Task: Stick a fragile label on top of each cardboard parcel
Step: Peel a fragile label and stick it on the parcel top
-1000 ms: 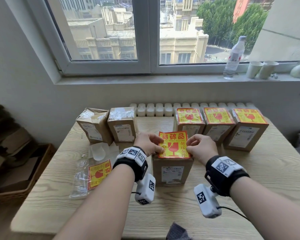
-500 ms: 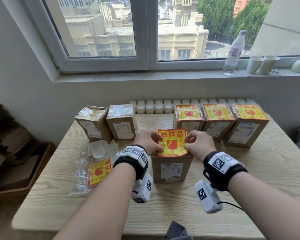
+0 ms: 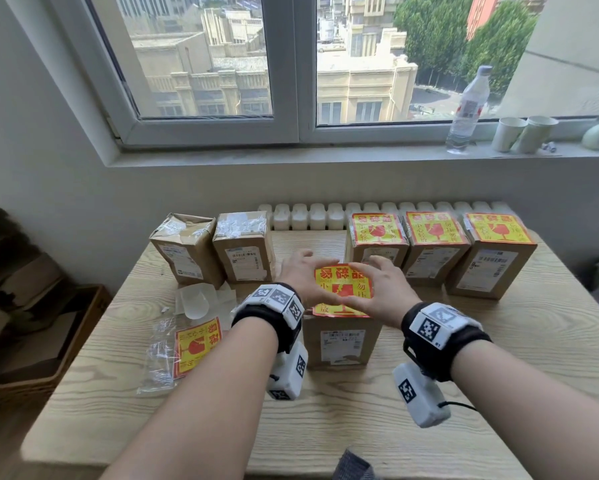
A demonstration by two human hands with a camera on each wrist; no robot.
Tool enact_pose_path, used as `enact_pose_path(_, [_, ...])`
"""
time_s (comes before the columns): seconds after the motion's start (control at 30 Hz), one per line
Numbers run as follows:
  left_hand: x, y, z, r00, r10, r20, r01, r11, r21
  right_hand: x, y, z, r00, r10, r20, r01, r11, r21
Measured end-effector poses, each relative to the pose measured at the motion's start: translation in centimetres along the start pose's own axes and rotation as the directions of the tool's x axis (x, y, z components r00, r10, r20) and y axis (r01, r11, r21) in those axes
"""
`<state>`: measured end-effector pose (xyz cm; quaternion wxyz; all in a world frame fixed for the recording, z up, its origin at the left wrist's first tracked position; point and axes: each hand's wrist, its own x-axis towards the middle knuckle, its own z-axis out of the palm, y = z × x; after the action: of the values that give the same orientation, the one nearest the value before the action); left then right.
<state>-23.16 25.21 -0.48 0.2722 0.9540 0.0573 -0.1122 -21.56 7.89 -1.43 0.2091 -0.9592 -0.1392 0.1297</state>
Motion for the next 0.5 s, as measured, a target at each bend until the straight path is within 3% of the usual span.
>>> enact_pose_path(0.1, [0.3, -0.4, 0.5, 0.995, -0.02, 0.093, 0.012, 0.996, 0.086, 0.5, 0.7, 0.5, 0.997, 0.042, 0.072, -0.038, 0.998, -0.047])
enact_pose_path(0.27, [0.6, -2.3, -1.1, 0.991, -0.1, 0.089, 0.096, 0.994, 0.052, 0.8, 2.3, -0.8, 0.989, 0.146, 0.03, -0.147, 0.989, 0.028])
enact_pose_path(0.5, [0.4, -2.2, -0.6, 0.988, -0.118, 0.098, 0.135, 0.974, -0.183, 0.3, 0.5, -0.4, 0.991, 0.01, 0.135, -0.019, 0.998, 0.063])
